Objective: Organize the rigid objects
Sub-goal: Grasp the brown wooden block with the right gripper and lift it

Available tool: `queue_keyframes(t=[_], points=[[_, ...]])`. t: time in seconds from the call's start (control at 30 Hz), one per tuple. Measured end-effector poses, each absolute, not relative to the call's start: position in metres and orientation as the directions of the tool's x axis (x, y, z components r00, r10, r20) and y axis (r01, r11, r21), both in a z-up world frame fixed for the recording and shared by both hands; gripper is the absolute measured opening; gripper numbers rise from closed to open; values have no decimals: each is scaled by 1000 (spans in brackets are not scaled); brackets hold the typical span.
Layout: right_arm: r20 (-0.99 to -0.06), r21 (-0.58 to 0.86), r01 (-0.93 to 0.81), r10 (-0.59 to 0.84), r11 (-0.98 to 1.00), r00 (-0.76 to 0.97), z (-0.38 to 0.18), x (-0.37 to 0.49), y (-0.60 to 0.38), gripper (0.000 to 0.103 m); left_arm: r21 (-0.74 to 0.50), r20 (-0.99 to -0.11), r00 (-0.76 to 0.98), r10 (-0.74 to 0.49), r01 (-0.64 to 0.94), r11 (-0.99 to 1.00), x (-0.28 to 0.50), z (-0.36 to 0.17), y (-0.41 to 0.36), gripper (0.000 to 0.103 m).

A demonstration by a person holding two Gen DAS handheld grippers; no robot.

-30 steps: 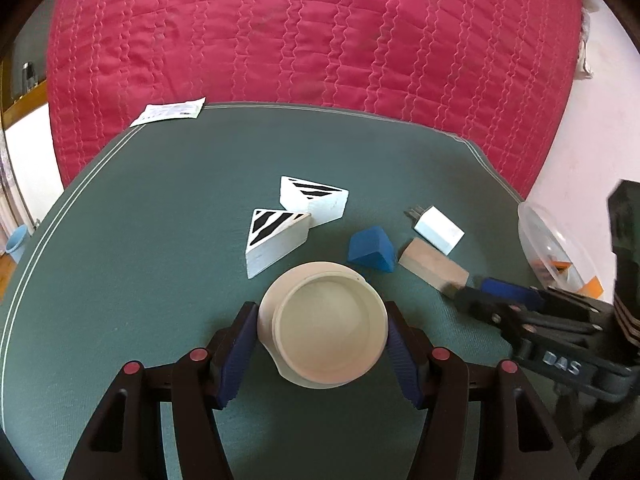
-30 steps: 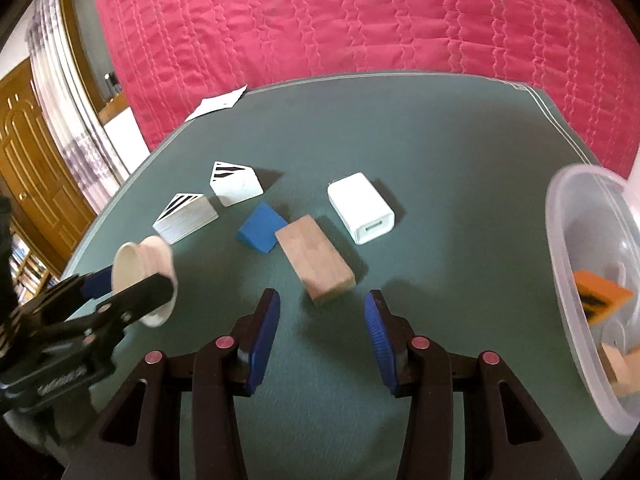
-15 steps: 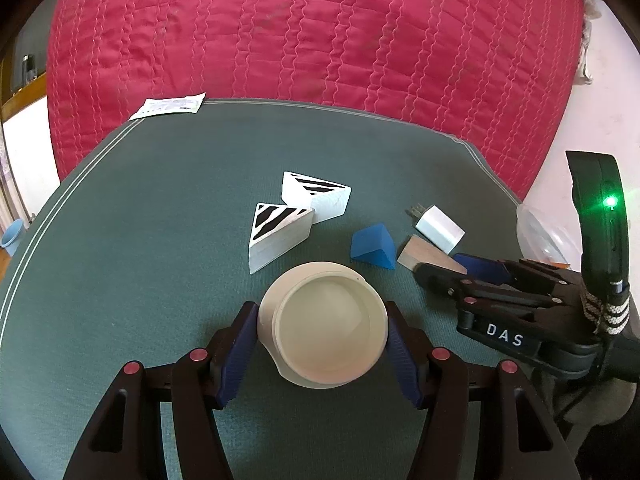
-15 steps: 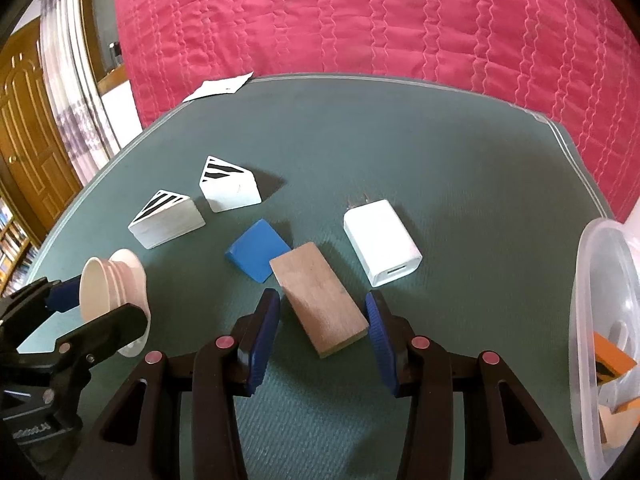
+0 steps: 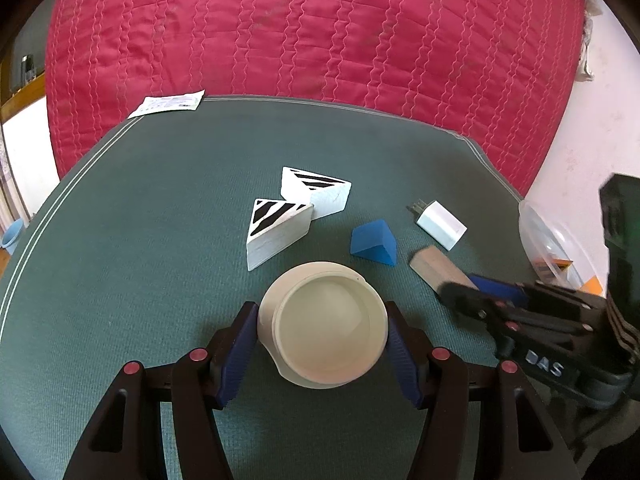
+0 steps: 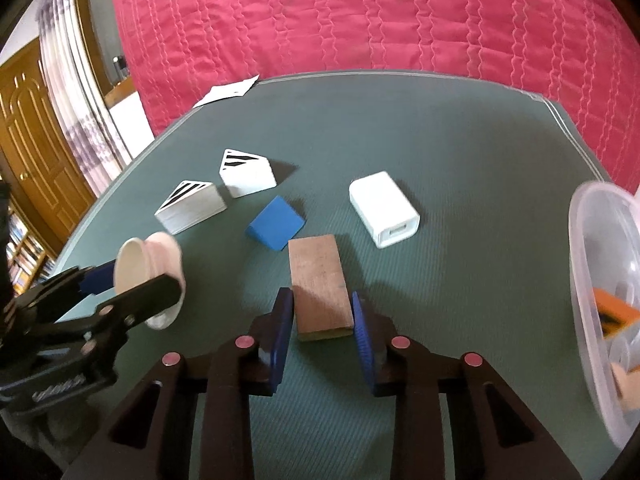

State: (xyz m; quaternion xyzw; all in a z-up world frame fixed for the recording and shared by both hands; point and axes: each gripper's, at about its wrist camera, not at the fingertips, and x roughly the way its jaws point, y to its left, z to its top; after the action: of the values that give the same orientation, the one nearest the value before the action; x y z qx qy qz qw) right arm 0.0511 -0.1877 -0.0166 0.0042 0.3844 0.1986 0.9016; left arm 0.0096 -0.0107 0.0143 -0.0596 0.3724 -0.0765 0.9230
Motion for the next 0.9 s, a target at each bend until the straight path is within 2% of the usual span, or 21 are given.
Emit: queue_keyframes(t=[0.77, 0.9], points=[[-657, 229, -330, 395, 916, 642, -12, 9, -214, 30, -117, -678, 720, -147, 92, 989, 5, 17, -20, 64], [-677, 218, -344, 396, 913, 621, -18, 9, -210, 35, -114, -680, 718, -148, 97, 989, 5, 17, -22, 64]])
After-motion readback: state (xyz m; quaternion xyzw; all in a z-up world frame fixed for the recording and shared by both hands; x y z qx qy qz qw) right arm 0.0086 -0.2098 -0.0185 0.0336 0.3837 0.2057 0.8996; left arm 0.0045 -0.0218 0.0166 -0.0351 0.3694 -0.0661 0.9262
